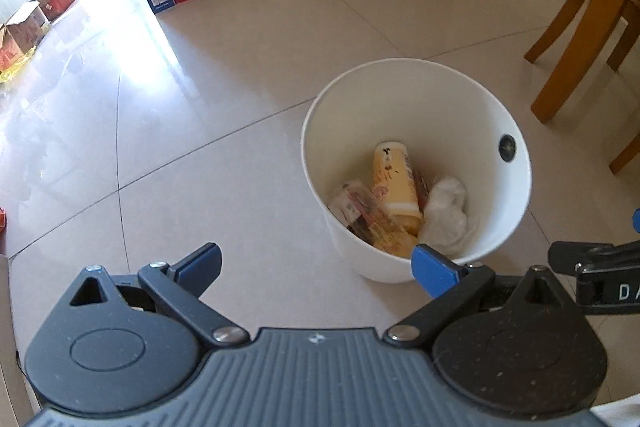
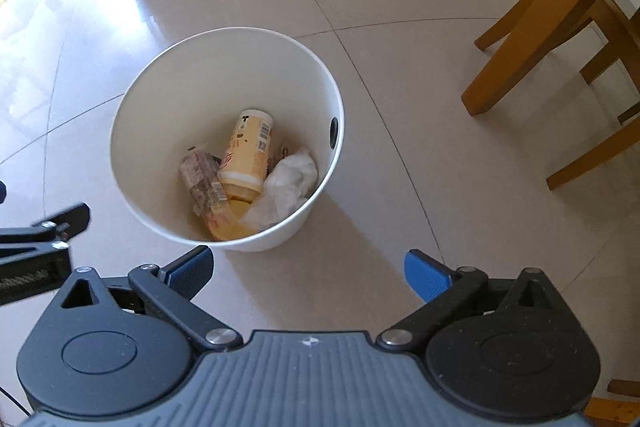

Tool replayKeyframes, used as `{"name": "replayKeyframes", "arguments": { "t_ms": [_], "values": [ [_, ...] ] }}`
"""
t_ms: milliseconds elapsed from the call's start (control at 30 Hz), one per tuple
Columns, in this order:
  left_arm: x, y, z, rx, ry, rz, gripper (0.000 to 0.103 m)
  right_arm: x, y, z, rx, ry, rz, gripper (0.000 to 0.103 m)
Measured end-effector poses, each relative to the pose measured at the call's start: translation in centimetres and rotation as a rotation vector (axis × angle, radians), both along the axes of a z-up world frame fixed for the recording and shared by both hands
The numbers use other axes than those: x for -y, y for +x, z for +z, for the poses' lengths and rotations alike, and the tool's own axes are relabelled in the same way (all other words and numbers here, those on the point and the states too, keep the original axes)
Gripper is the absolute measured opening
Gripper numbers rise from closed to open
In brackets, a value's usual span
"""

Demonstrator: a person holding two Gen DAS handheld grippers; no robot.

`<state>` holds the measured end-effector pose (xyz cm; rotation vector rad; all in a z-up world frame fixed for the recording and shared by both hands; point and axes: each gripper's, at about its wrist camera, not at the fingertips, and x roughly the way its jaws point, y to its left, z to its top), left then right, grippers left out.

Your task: Collect trash

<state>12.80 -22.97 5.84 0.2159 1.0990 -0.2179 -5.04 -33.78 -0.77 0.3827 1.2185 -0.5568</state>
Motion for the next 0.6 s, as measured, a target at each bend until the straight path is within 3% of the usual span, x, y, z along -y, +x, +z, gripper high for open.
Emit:
{"name": "replayKeyframes", "arguments": {
  "t_ms": [167,367,600],
  "values": [
    [0.0,-0.4,0.6,-0.032,-0.032,0.027,0.101,-0.6,-0.8,1.1,0.025,0.002,0.005,0.103],
    [0.0,-0.5,1.1,-0.009,0.002,0.043,0.101,-0.6,-0.7,1.5,0.031,-0.018,0.007,0.103],
    [-0.1,-0.5,1.3,-0.02,-0.026,0.047,0.101,-0.6,-0.7,1.6,0.032,-0.019,0.009,0.103]
  ]
}}
